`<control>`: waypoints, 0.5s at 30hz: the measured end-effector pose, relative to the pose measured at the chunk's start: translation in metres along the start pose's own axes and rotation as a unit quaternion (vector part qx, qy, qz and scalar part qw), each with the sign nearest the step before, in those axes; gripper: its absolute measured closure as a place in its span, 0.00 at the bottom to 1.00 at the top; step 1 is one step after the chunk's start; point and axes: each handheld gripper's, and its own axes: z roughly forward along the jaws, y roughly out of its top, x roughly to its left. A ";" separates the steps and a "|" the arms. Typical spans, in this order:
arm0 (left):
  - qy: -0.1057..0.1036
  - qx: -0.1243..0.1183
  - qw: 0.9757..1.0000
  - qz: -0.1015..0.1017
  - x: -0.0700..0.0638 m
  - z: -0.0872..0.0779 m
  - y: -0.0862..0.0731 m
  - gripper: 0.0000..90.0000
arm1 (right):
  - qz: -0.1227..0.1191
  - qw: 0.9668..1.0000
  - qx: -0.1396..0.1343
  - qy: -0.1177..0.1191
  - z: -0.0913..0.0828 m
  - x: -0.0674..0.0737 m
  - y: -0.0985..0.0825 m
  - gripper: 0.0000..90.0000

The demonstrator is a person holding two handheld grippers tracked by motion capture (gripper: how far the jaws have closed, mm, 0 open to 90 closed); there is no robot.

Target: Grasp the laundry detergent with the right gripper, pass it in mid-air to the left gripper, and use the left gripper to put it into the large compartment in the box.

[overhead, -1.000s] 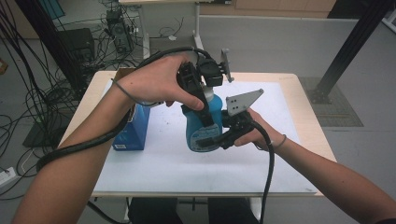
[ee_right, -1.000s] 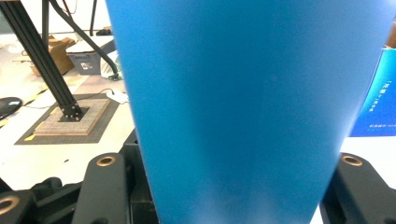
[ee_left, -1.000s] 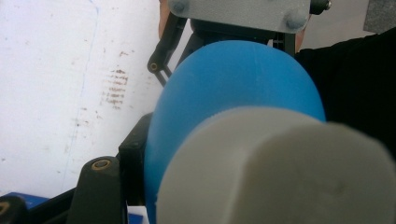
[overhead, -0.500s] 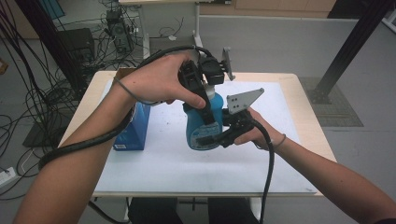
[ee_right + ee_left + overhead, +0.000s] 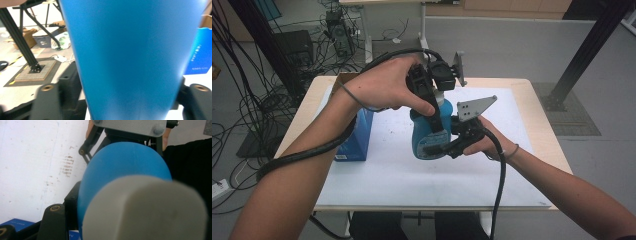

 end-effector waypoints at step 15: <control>0.002 0.008 1.000 -0.014 0.004 0.004 -0.003 0.42 | 0.010 1.000 0.012 -0.018 -0.004 -0.003 -0.005 0.01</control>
